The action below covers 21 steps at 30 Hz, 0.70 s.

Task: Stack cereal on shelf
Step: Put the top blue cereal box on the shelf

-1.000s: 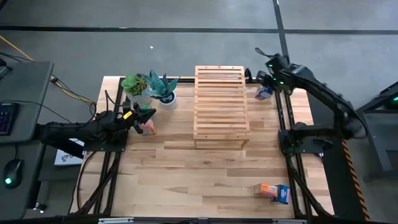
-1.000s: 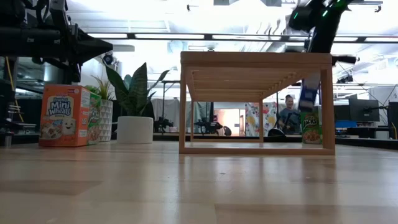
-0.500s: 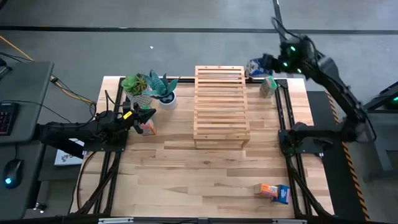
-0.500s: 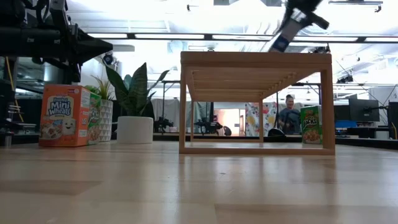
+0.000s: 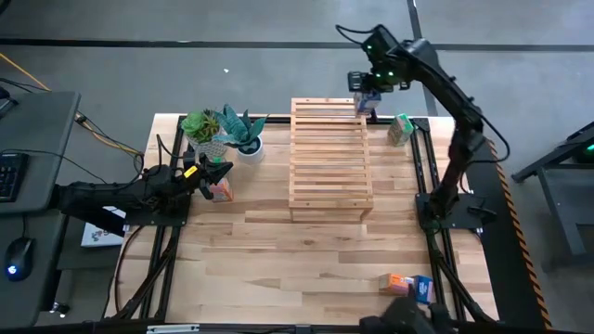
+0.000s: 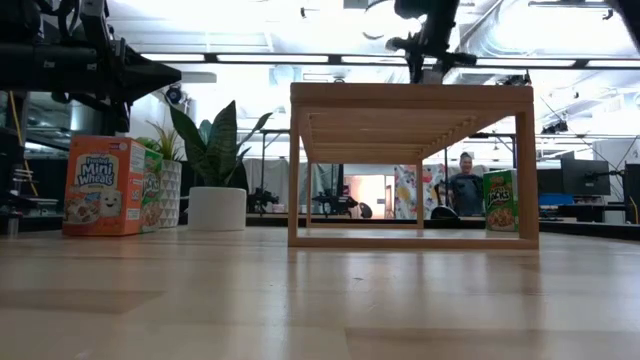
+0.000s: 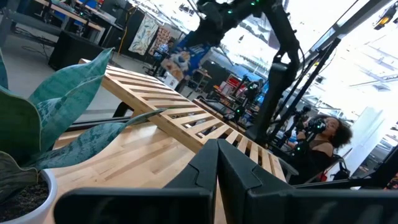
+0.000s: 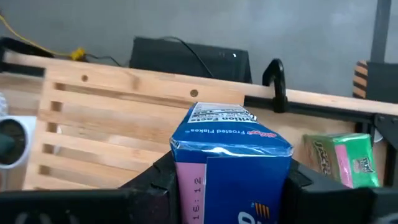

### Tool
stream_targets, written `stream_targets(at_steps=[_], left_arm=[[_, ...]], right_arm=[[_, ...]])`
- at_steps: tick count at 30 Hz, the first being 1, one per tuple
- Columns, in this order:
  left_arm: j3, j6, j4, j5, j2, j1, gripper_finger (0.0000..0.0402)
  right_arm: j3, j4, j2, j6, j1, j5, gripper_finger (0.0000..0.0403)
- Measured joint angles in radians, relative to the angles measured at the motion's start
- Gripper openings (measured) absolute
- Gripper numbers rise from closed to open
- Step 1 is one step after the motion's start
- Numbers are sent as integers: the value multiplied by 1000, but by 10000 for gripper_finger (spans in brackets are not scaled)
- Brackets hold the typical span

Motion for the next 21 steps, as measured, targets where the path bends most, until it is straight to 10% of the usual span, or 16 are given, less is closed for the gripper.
stream_targets(at_steps=[21], left_arm=[[0, 1, 0, 0, 0, 0, 1]], right_arm=[[54, -52, 91, 90, 48, 33, 140]])
